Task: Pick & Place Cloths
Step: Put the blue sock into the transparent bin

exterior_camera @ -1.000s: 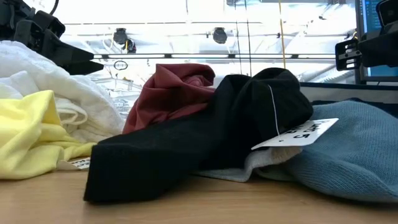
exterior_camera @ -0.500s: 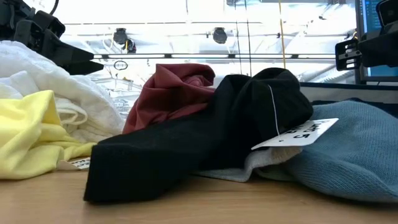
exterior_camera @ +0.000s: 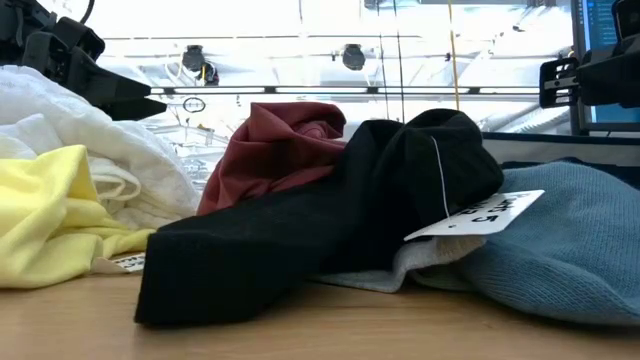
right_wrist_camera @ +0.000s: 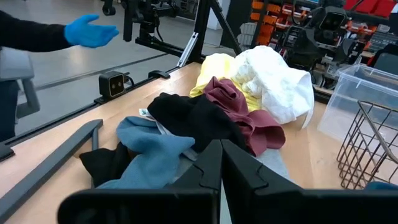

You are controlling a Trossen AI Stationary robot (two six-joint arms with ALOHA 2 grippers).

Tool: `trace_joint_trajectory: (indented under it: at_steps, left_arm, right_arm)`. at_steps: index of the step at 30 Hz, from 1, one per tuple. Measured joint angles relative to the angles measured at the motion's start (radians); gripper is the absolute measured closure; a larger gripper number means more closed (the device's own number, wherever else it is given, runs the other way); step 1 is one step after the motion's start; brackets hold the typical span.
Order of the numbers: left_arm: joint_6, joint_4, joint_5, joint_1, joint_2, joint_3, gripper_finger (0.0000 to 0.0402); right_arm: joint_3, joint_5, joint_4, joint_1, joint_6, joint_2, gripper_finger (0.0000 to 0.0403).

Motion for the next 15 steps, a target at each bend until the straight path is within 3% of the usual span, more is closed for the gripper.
trace_joint_trajectory:
  at_steps: [15]
  left_arm:
    - [-0.014,0.007,0.001,0.000,0.000,0.000,0.0105]
  right_arm:
    - [0.000,0.000,0.005,0.000,-0.026,0.000,0.0403]
